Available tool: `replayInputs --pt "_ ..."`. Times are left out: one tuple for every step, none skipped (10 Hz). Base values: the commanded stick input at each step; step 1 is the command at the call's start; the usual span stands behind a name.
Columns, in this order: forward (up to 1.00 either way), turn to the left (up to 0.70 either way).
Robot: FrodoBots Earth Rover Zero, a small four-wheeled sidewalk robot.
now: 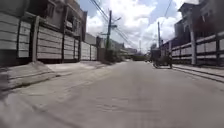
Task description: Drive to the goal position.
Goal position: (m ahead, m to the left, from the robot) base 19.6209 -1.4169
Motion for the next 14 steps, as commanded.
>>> replayInputs --pt "1.0 0.0" --pt "1.0 0.0" --pt "1.0 0.0" --pt "1.0 0.0" --pt "1.0 0.0" --pt "1.0 0.0" --pt "1.0 0.0" --pt "1.0 0.0" --pt "1.0 0.0" --pt "1.0 0.0" --pt "1.0 0.0" --pt "1.0 0.0" --pt "1.0 0.0" --pt "1.0 0.0"
